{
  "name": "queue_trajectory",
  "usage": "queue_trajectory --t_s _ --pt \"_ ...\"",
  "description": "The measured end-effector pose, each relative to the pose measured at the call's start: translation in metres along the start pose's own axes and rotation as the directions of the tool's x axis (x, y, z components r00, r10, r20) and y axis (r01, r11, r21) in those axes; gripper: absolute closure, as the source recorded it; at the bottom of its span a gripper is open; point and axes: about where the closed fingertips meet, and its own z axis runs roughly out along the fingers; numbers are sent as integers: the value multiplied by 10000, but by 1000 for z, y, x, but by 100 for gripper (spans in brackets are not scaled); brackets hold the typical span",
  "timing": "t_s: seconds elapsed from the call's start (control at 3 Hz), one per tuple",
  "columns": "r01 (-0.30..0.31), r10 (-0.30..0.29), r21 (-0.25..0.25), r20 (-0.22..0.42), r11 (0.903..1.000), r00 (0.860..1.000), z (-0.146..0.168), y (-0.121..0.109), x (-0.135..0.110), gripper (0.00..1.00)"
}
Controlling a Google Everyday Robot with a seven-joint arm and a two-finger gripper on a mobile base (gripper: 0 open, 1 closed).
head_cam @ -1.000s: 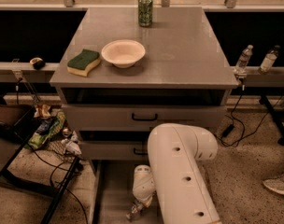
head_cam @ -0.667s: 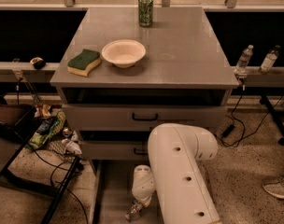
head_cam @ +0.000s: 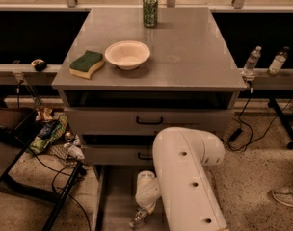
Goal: Pick water bottle from bottom drawer and place on counter
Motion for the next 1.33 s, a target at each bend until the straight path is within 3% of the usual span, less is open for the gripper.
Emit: queue_trajectory --t_s 0.33,0.67,1.0,1.33 --pt "-266 278 237 -505 9994 9983 -43 6 -1 100" --pt "-754 869 818 -1473 9938 9853 -124 9 -8 100" --pt "-2133 2296 907 -2494 9728 9408 -237 46 -34 100" --pt "-2542 2668 811 -2993 9638 9161 -312 80 -57 100"
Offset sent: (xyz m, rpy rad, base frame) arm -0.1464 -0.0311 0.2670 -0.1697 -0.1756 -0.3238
